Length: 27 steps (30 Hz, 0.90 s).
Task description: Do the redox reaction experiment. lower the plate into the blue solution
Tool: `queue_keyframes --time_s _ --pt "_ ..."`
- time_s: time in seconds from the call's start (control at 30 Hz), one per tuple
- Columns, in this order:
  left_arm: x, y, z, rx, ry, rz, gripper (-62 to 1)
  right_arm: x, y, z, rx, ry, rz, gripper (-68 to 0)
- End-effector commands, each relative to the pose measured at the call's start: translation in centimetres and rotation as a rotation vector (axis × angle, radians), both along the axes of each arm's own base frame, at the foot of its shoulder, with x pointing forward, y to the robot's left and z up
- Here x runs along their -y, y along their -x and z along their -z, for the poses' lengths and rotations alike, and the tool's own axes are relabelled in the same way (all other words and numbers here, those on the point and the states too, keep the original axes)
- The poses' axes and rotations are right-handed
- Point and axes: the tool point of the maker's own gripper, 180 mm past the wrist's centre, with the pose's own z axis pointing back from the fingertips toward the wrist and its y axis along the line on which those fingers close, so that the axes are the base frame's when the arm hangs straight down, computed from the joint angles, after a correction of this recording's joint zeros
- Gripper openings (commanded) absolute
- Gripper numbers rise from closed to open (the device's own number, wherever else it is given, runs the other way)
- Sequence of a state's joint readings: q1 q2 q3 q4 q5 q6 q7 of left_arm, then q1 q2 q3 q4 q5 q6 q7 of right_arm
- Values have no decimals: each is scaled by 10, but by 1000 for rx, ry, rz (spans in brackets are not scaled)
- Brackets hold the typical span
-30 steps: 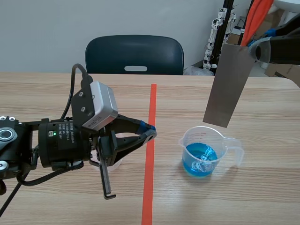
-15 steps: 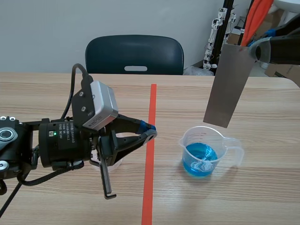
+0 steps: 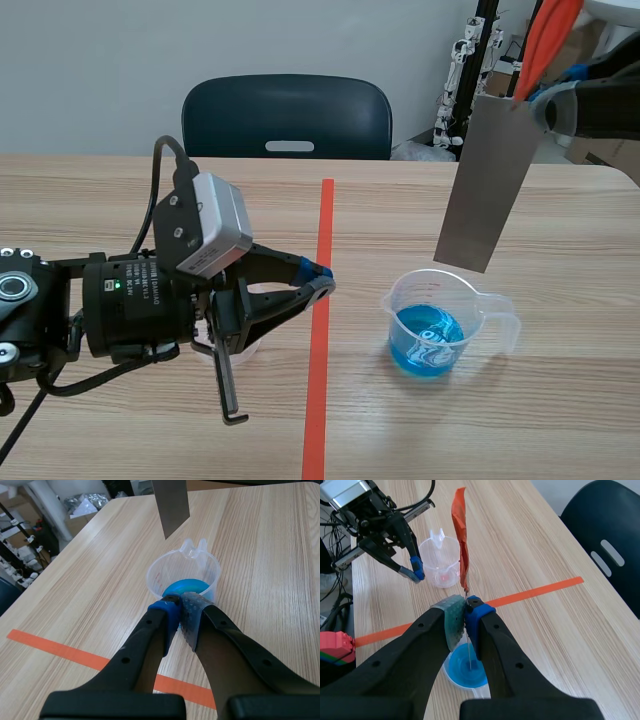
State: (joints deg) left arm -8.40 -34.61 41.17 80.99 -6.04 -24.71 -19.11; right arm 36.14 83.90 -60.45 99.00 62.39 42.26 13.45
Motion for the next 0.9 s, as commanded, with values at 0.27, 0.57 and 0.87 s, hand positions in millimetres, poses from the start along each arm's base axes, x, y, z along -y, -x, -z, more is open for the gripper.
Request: queue_keyframes --time_s 0.27,0.57,0.87 --pt "-3 1 -12 9 55 -12 -422 -15 5 3 8 -26 -50 -656" --pt "-43 20 -27 25 188 -27 -256 -12 4 9 10 -4 -50 -656" --pt "-78 54 -28 -29 275 -49 -126 -4 -1 14 6 10 -27 -656"
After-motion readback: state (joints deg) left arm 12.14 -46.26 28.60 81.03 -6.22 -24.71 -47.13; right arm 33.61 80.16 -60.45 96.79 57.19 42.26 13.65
